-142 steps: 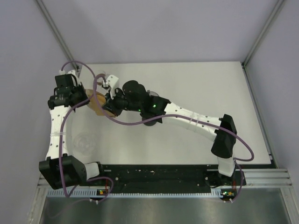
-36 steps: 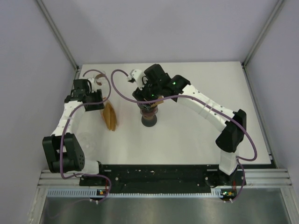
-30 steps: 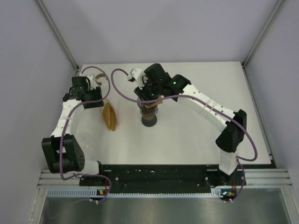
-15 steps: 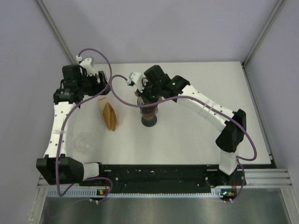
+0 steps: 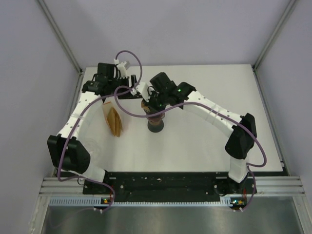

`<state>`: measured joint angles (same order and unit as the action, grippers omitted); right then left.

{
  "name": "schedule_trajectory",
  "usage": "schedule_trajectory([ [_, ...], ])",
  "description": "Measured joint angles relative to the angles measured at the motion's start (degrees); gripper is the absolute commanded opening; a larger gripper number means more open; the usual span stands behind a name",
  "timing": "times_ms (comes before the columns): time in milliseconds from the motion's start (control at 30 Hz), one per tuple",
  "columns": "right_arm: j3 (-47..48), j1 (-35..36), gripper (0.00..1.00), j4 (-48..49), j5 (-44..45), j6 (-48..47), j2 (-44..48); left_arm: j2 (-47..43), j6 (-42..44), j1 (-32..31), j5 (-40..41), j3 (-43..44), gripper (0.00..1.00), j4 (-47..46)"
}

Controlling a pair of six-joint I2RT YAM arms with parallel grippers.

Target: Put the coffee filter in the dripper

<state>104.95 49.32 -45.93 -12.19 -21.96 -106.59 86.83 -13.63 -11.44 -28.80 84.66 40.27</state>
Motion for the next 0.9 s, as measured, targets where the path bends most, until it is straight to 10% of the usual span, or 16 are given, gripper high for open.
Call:
schedule_trajectory([
  [900, -1.2, -1.8, 0.01, 2.3, -5.1, 1.1, 0.0, -1.1, 6.9, -0.2, -12.0, -5.3, 0.54, -6.2],
])
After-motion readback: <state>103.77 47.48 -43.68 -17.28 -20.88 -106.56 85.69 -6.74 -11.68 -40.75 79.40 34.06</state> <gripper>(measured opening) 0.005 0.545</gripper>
